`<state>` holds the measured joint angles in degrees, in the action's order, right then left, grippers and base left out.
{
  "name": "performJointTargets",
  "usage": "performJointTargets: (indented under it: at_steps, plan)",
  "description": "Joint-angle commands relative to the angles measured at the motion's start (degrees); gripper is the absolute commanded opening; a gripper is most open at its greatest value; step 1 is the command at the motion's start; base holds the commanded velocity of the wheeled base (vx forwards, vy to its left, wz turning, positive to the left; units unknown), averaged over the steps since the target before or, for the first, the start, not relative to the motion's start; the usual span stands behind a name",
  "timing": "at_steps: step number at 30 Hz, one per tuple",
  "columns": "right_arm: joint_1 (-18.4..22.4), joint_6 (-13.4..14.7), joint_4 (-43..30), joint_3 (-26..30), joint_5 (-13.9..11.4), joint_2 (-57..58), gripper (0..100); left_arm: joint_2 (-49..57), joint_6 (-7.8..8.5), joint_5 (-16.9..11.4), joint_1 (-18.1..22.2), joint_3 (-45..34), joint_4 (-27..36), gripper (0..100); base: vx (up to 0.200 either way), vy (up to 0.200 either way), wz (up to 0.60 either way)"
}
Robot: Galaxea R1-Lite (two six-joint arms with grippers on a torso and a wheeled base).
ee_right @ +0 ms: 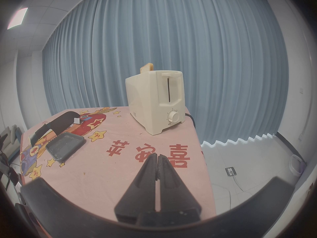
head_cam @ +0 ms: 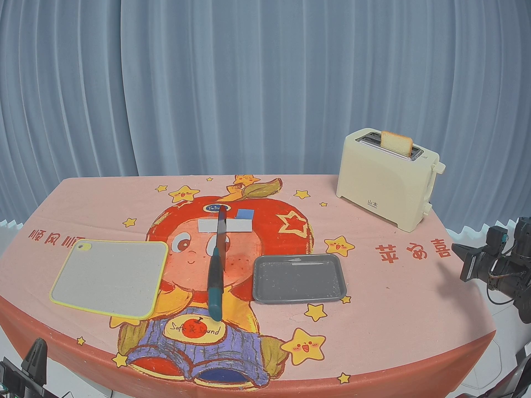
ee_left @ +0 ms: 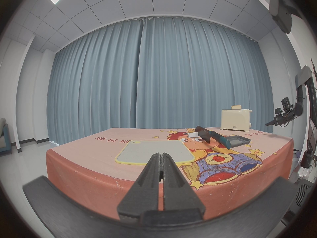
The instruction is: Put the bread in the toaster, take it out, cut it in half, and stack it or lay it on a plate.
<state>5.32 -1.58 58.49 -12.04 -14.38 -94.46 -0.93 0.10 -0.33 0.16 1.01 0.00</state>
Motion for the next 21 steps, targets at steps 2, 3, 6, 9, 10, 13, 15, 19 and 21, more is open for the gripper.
performJointTargets:
  at_steps: [2,3,6,9,10,13,15,19,21]
  plan:
    - [0.9,0.1,0.0,-1.1,0.0,-1.3,0,0.9,-0.01,0.0,0.0,-1.0,-0.1,0,0.000,0.000,0.00]
    - [1.0,0.1,0.0,-1.1,0.0,-1.6,0,0.9,-0.01,0.0,0.0,-1.0,-0.1,0,0.000,0.000,0.00]
    - [1.9,0.1,0.0,-2.1,-0.1,-2.1,0,0.9,-0.01,0.0,0.0,-1.0,0.0,0,0.000,0.000,0.00]
    - [2.2,0.1,0.0,-2.4,-0.2,-2.9,0,0.9,-0.01,0.0,0.0,-1.0,0.0,0,0.000,0.000,0.00]
    - [2.2,0.1,0.0,-2.5,-0.2,-3.4,0,0.9,-0.01,0.0,0.0,-1.0,-0.1,0,0.000,0.000,0.00]
    - [2.9,0.1,0.0,-3.2,-0.4,-4.1,0,0.9,-0.01,0.0,0.0,-1.0,0.0,0,0.000,0.000,0.00]
    - [3.5,0.1,0.0,-3.2,-1.2,-4.4,0,0.9,-0.01,0.0,0.0,-1.0,0.0,0,0.000,0.000,0.00]
    - [4.7,0.2,0.0,-4.0,-3.5,-4.7,0,0.9,-0.01,0.0,0.0,-1.0,0.0,0,0.000,0.000,0.00]
    - [4.7,0.4,0.0,-3.9,-4.3,-4.9,0,0.9,-0.01,0.0,0.0,-1.0,-0.1,0,0.000,0.000,0.00]
